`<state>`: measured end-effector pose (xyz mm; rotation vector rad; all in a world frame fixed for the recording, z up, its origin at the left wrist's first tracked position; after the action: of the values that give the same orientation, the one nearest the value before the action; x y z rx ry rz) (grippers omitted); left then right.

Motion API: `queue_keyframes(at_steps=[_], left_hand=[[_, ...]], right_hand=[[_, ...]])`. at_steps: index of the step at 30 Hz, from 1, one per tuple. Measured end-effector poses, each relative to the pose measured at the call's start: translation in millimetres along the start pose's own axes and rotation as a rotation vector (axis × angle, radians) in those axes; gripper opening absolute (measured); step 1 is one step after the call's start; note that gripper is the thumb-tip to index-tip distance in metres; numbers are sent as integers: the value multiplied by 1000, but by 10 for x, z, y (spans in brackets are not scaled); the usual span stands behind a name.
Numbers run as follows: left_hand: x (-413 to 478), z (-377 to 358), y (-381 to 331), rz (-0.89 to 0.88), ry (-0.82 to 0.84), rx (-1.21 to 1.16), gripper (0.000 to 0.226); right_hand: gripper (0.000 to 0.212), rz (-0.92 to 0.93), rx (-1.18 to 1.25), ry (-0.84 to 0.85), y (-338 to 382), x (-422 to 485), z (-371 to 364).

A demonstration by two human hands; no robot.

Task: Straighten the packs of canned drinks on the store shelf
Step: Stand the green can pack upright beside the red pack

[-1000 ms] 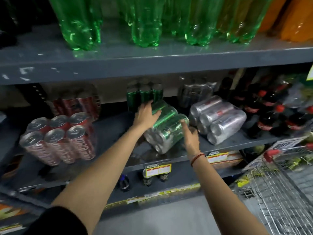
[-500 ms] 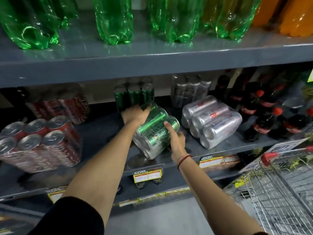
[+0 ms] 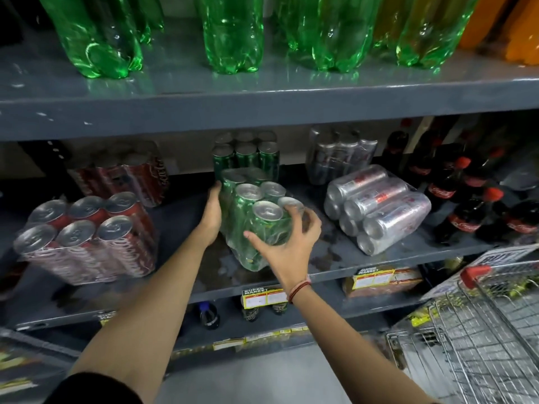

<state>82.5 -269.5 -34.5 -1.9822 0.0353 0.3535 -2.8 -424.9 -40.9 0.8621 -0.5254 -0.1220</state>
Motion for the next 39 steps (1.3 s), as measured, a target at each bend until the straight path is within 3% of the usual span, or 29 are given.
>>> queue_keyframes(at_steps=[1,5,9,12,15,17,19,21,24,28,31,36,39], left_hand=[[-15,17,-3,13,28,-32,55],[-17,190,66,-10,8,-47,56],[-95,235,16,22,9,12,56],[-181,296,-15,37,-38,47,50],[-481,343,107,-62,-120,-19,56],[-823,284,277,-181,-232,-41,60],[-1159,75,460,-184,-240,-84,66],[-1305,-161,620,-145,-174,-66,79],[-1220,-267,618,-133,-256,-64,87],[-1080,-202,454,-139,-228,-43,71],[-761,-20,345,-25,-169,-33,73],[-346,110,126,36,-55,128,61],[-210,195,123,5,-117,195,83]], right_hand=[[83,31,-62,-7,29,-55,-35],[88,119,-258,11,121,-232,-153],[89,143,-306,44,88,-222,-135],[76,132,-62,105,31,-177,3],[58,-17,212,159,-48,-8,97],[43,-126,293,272,-95,122,76],[31,-169,319,384,-136,176,14],[43,-205,325,450,-185,134,-43],[76,-264,320,447,-220,27,-76],[48,-248,375,317,-112,-186,8],[43,-194,366,263,-74,-450,-4],[44,-53,296,385,-22,-653,-49],[40,-82,319,344,-93,-486,97]])
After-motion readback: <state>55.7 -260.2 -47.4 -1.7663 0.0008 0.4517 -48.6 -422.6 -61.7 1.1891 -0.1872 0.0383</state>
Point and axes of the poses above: each hand's wrist, its own x-axis towards the middle knuckle, its own z-axis out of the back of the hand, y = z × x, the point moved 3 cm from there along x, towards the middle knuckle, and after that the axes turned 14 degrees about -x, right-handed, at the moved point
